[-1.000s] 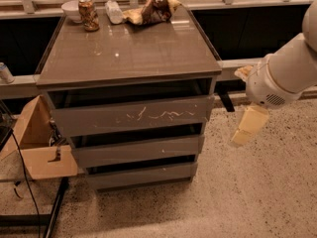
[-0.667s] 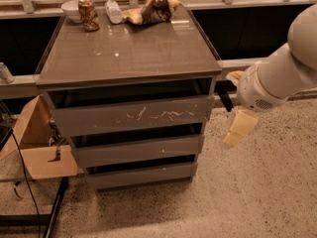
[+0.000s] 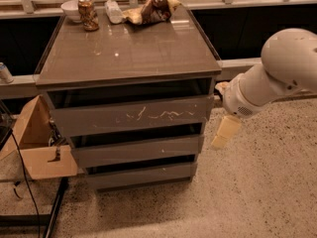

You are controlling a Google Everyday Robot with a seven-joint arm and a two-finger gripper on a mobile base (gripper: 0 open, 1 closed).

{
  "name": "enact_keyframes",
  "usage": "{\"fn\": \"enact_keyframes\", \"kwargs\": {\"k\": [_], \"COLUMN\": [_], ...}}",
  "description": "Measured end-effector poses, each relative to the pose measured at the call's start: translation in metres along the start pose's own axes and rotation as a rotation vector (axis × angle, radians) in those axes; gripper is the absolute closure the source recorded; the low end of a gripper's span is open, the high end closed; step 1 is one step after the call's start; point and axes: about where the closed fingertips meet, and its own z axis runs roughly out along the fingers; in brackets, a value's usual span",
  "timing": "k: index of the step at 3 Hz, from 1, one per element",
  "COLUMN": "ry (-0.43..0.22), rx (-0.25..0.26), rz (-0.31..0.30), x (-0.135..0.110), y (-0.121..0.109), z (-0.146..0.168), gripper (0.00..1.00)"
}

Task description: Open top drawer

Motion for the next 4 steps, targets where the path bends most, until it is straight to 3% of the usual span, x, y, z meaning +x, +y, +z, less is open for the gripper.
{"fn": "enact_keyframes", "kwargs": {"k": [1, 2, 4], "ry": [0.007, 0.007, -0.057], "rx": [-0.043, -0.043, -0.056], "rz": [0.022, 0.022, -0.021], "x": [0.006, 0.006, -0.009], "y": [-0.005, -0.005, -0.009], "z": [0.03, 0.03, 0.071], "gripper": [0.0, 0.0, 0.0]}}
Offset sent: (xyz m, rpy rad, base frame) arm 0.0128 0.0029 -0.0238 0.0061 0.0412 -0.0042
